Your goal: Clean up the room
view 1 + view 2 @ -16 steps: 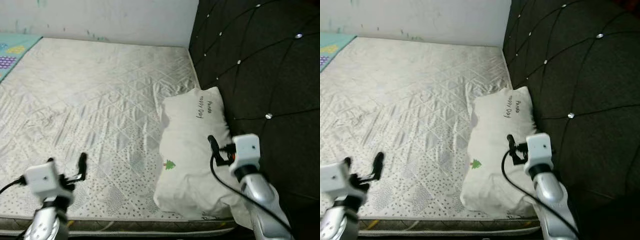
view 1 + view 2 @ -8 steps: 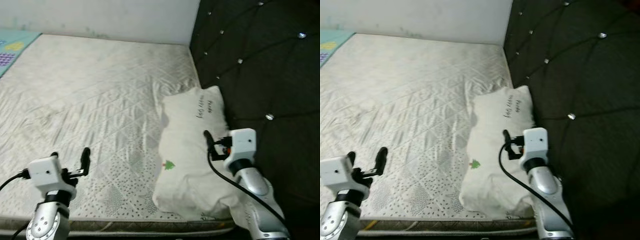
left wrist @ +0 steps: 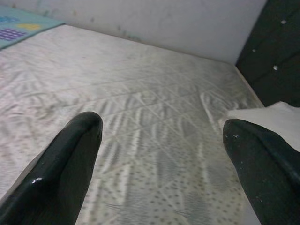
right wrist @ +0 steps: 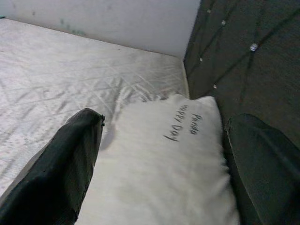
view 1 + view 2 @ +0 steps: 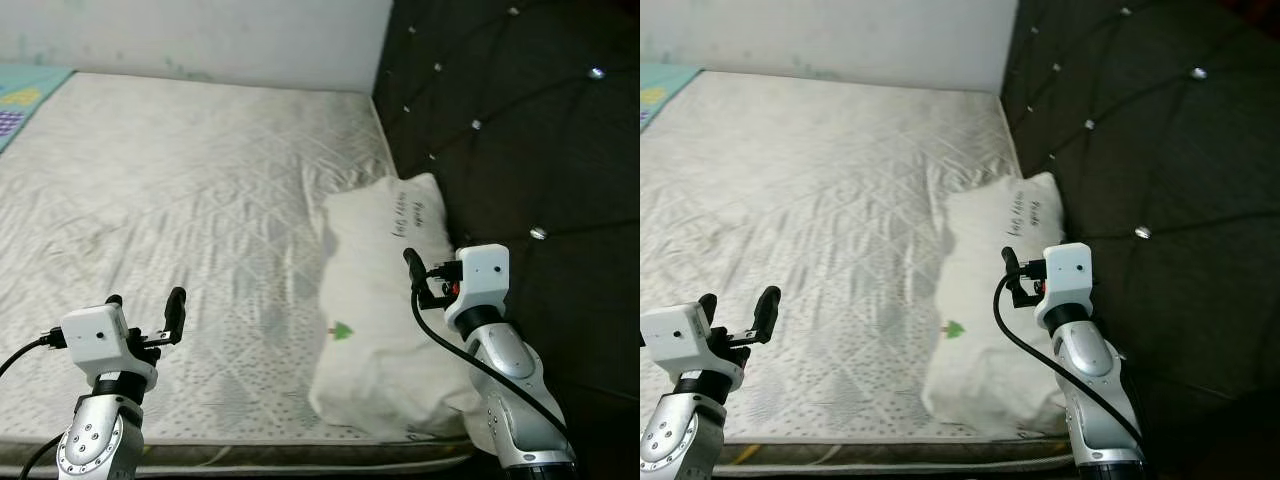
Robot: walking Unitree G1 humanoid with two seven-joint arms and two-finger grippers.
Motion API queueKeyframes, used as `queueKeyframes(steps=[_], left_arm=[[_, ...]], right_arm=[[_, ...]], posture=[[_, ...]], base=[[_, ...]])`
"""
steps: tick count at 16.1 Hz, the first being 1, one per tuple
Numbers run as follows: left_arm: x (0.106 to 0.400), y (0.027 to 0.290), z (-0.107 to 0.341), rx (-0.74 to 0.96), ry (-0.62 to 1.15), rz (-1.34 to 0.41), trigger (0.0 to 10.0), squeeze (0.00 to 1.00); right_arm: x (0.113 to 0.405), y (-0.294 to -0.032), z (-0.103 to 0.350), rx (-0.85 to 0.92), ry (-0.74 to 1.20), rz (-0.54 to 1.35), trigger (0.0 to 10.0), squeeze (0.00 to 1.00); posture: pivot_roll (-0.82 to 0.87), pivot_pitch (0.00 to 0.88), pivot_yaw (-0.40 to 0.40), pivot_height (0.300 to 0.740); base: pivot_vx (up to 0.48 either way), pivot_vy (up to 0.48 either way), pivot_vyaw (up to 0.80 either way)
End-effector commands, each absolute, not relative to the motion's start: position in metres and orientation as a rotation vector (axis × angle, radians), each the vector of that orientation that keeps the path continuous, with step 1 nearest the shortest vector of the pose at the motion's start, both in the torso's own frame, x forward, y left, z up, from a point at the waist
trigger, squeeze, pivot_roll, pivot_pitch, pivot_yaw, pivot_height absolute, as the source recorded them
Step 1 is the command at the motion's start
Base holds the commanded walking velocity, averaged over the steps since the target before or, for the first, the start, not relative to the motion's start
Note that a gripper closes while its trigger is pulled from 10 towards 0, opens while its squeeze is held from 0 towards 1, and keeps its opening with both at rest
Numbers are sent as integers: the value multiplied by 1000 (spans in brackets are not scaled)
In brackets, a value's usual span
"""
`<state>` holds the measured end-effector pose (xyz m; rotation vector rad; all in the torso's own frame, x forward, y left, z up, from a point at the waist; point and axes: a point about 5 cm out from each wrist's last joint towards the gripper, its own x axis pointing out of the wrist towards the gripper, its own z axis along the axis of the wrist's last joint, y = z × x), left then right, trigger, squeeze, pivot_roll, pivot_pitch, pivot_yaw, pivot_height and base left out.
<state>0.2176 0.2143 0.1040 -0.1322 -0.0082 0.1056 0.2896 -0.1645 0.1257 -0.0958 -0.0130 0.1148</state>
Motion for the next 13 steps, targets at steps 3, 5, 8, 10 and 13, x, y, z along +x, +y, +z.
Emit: queueKeyframes(steps=[3, 5, 8, 10, 13], left_arm=[[219, 214, 104, -124, 3, 101, 10000, 0], [219, 214, 103, -125, 4, 99, 10000, 0], [219, 214, 103, -126, 5, 100, 10000, 0], [219, 213, 104, -127, 5, 102, 10000, 0], [219, 213, 104, -127, 5, 103, 10000, 0]], right_arm=[[288, -163, 122, -98, -2, 113, 10000, 0], [288, -163, 123, -99, -3, 115, 10000, 0], [290, -162, 123, -100, -6, 116, 10000, 0], [290, -161, 124, -101, -9, 117, 10000, 0], [291, -159, 125, -103, -12, 120, 10000, 0]], posture=[[7, 83, -59, 740], [7, 83, -59, 740], [7, 83, -59, 740], [7, 88, -59, 740], [8, 89, -60, 740]], base=[[0, 326, 0], [0, 334, 0], [0, 334, 0], [0, 332, 0], [0, 335, 0]])
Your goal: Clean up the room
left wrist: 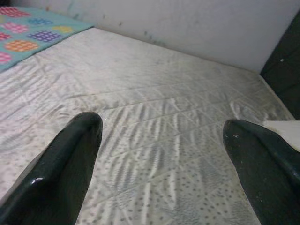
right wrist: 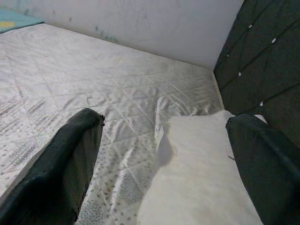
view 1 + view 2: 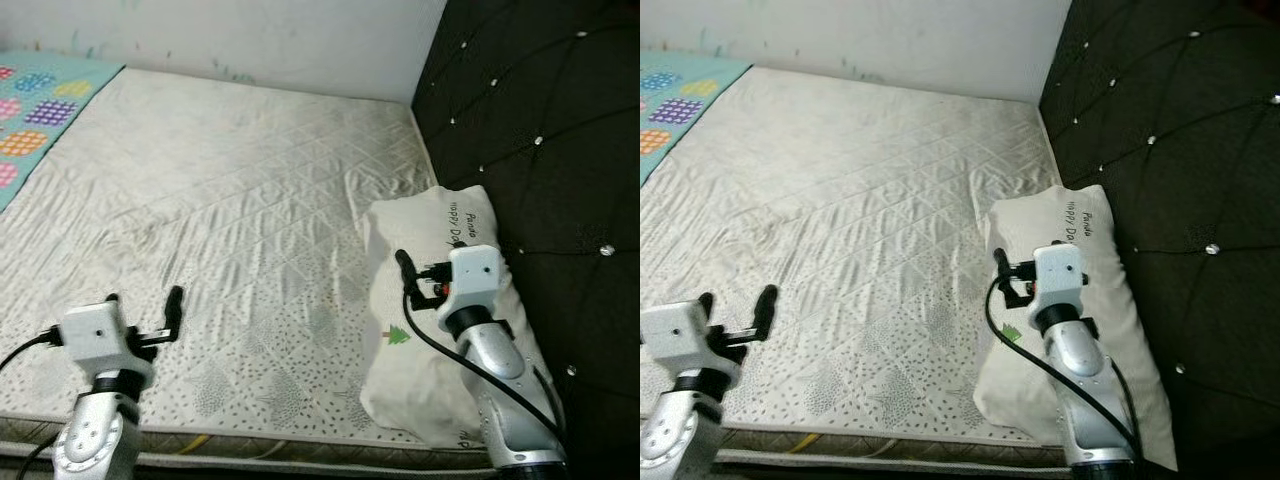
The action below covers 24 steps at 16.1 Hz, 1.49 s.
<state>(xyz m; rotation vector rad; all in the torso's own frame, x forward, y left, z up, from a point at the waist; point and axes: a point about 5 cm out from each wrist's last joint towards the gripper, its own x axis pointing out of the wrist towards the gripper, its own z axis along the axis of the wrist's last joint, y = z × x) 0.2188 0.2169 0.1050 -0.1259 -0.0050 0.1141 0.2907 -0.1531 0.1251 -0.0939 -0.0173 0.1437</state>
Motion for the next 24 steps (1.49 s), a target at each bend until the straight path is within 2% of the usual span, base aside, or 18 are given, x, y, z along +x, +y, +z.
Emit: queueKeyframes(steps=[1, 15, 21, 24], left_arm=[[220, 213, 104, -127, 5, 102, 10000, 0], [223, 212, 105, -123, 2, 97, 10000, 0], [228, 210, 107, -125, -6, 91, 10000, 0], [231, 205, 107, -131, -8, 80, 10000, 0]], right_arm=[[292, -159, 125, -102, -12, 120, 10000, 0], [295, -156, 126, -101, -25, 114, 10000, 0], [291, -151, 112, -155, 41, 175, 10000, 0], [291, -154, 108, -149, 66, 136, 10000, 0]], posture=[[7, 90, -60, 740], [9, 92, -57, 740], [7, 94, -56, 740], [4, 88, -56, 740]], base=[[0, 356, 0], [0, 397, 0], [0, 413, 0], [0, 428, 0]])
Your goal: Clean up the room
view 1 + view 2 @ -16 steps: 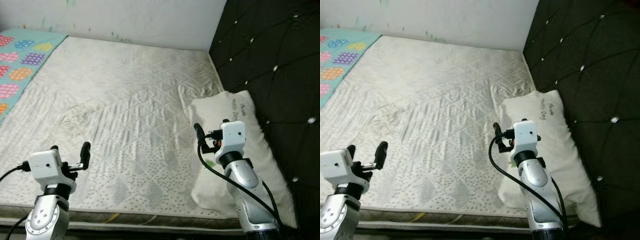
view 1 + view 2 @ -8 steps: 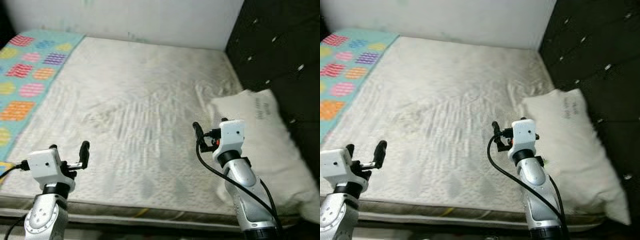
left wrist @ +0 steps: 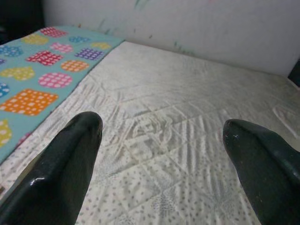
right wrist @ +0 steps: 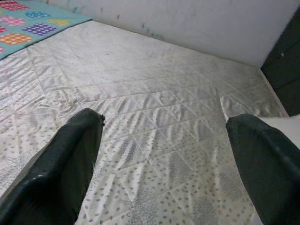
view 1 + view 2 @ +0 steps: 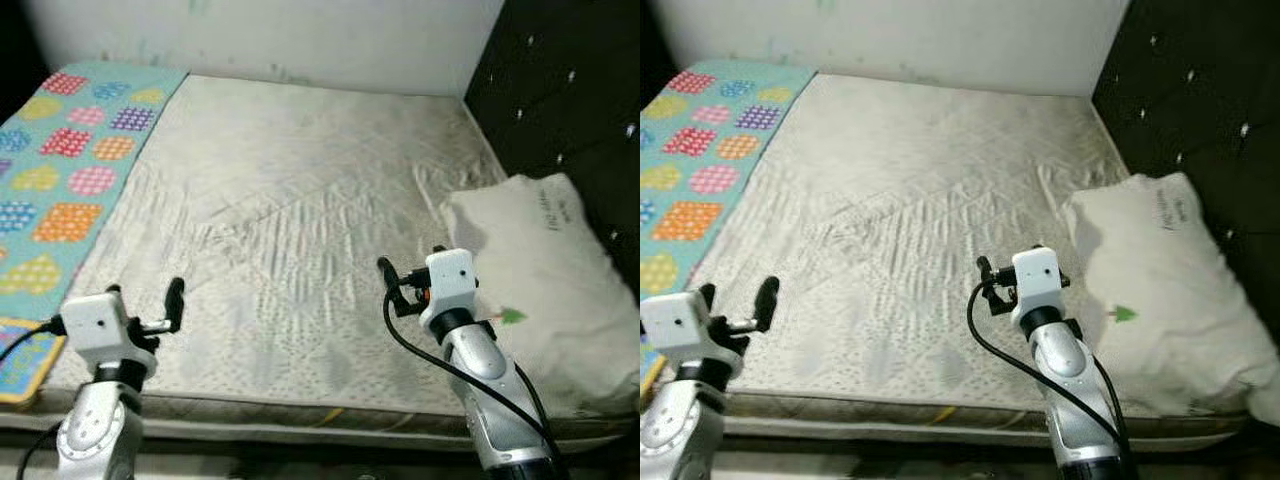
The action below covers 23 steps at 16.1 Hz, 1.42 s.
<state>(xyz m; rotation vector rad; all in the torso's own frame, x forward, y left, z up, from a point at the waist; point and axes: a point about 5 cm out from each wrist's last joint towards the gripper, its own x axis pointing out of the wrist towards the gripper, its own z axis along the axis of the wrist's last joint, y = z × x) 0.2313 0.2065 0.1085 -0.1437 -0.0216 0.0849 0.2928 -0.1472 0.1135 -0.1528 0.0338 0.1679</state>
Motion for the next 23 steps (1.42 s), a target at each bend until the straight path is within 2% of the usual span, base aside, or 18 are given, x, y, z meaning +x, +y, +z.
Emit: queueKeyframes(steps=[1, 4, 7, 10, 12, 14, 17, 19, 21, 23], left_arm=[[231, 204, 107, -132, -10, 77, 10000, 0], [233, 204, 107, -134, -12, 76, 10000, 0], [233, 203, 107, -134, -12, 72, 10000, 0], [235, 202, 107, -133, -14, 68, 10000, 0], [234, 201, 107, -134, -13, 64, 10000, 0], [232, 200, 104, -139, -13, 62, 10000, 0], [232, 200, 105, -131, -31, 56, 10000, 0], [234, 200, 106, -122, -41, 57, 10000, 0], [239, 200, 105, -124, -45, 62, 10000, 0], [245, 195, 106, -127, -52, 52, 10000, 0]], right_arm=[[292, -154, 108, -160, 60, 121, 10000, 0], [291, -149, 108, -72, 86, 205, 10000, 0], [289, -142, 94, -129, 183, 225, 10000, 0], [289, -141, 100, -138, 122, 168, 10000, 0], [291, -143, 108, -78, 54, 187, 10000, 0], [290, -162, 118, 23, -8, 60, 10000, 0], [284, -165, 115, -2, -32, 38, 10000, 0], [286, -163, 111, 55, -20, 4, 10000, 0], [290, -163, 111, -27, -23, -11, 10000, 0], [291, -160, 111, 18, -12, -1, 10000, 0]], posture=[[3, 84, -57, 740], [1, 84, -58, 740], [1, 86, -60, 740], [2, 82, -60, 740], [2, 80, -59, 740], [3, 78, -57, 740], [5, 74, -52, 740], [2, 73, -43, 740], [0, 69, -34, 740], [4, 57, -27, 740]], base=[[0, 428, 0], [0, 429, 0], [0, 431, 0], [0, 434, 0], [0, 437, 0], [0, 409, 0], [0, 0, 0], [0, 0, 0], [0, 0, 0], [0, 0, 0]])
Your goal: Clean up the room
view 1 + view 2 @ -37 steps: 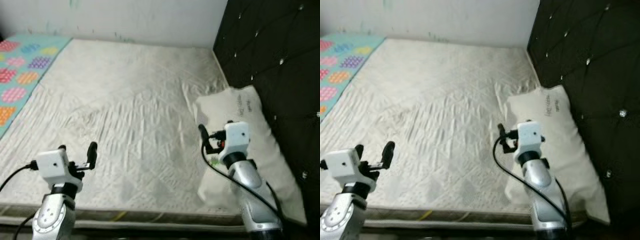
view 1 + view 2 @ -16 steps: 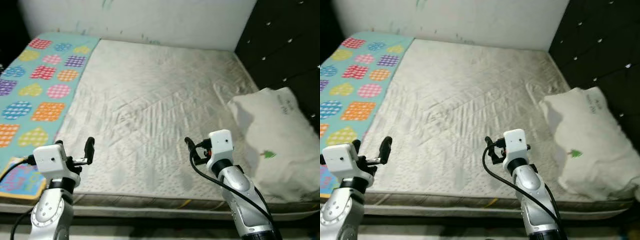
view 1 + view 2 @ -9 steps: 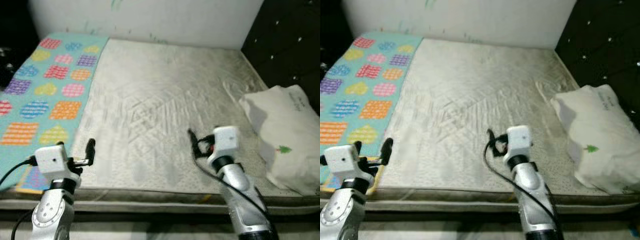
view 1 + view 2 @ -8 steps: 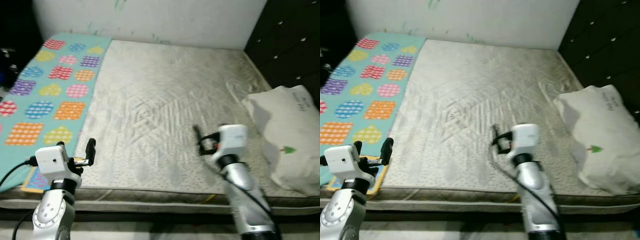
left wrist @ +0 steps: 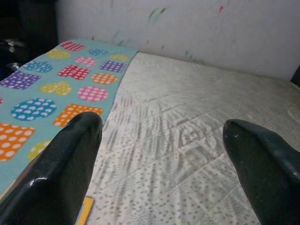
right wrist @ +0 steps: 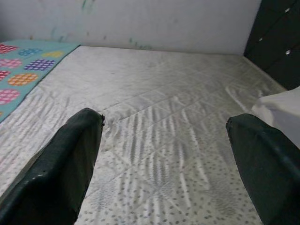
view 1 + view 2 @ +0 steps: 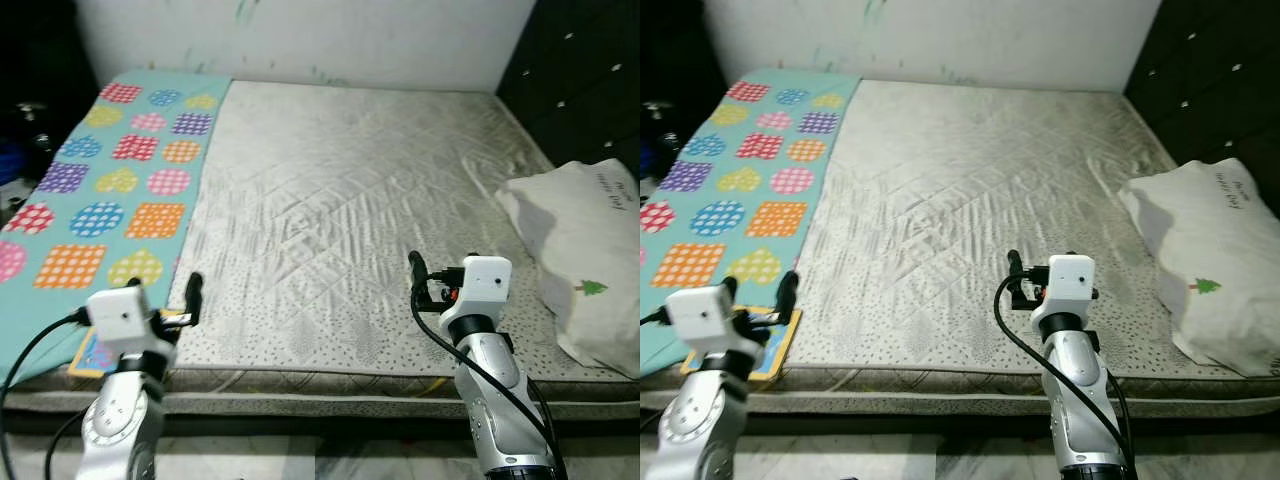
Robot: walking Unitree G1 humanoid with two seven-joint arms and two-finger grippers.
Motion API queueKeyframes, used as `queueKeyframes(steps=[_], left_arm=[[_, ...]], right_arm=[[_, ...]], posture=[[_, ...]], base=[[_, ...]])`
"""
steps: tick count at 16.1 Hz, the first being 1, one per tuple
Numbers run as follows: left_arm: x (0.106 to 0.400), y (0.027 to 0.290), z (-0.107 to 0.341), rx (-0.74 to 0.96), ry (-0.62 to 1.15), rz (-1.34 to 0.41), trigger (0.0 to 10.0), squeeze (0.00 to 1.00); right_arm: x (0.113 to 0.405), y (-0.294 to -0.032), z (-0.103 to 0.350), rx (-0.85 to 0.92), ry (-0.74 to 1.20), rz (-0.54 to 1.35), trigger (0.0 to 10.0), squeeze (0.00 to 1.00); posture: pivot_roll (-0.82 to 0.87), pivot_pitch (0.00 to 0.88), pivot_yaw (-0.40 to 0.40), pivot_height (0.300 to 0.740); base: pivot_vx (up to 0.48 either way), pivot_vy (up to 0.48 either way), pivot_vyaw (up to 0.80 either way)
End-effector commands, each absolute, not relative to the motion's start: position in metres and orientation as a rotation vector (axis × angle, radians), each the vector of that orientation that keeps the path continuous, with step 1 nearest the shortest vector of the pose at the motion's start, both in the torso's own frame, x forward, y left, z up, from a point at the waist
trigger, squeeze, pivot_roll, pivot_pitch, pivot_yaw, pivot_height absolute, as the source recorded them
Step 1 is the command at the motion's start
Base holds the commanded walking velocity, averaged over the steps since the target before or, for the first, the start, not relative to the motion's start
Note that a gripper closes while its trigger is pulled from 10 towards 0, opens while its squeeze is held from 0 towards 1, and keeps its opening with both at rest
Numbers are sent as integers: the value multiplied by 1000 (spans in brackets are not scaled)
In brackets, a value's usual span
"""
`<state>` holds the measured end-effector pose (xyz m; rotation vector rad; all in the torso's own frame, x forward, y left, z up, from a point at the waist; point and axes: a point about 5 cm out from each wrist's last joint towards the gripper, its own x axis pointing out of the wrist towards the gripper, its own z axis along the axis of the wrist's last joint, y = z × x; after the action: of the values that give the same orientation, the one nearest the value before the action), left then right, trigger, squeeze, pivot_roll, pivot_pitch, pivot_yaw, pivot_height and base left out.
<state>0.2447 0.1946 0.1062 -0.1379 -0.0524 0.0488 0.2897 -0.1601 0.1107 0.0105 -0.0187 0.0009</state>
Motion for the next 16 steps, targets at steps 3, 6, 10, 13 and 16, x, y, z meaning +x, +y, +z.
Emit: queueKeyframes(steps=[3, 6, 10, 13, 16], left_arm=[[249, 180, 106, -153, -57, 6, 10000, 0], [246, 175, 96, -175, -28, -4, 10000, 0], [260, 175, 92, -181, -22, -23, 10000, 0], [274, 177, 85, -163, -15, -1, 10000, 0], [275, 183, 86, -179, -28, 2, 10000, 0]], right_arm=[[289, -158, 106, 29, 7, -16, 10000, 0], [289, -159, 106, 14, -7, -24, 10000, 0], [296, -160, 104, 21, -17, -44, 10000, 0], [301, -163, 98, 4, -15, -45, 10000, 0], [304, -167, 95, -6, -11, -47, 10000, 0]], posture=[[-3, 54, -31, 740], [-17, 22, -25, 740], [-44, 0, -8, 740], [-40, 0, -12, 740], [-27, 0, -21, 740]], base=[[0, 0, 0], [0, 0, -533], [0, 0, -400], [0, 0, 0], [0, 0, 0]])
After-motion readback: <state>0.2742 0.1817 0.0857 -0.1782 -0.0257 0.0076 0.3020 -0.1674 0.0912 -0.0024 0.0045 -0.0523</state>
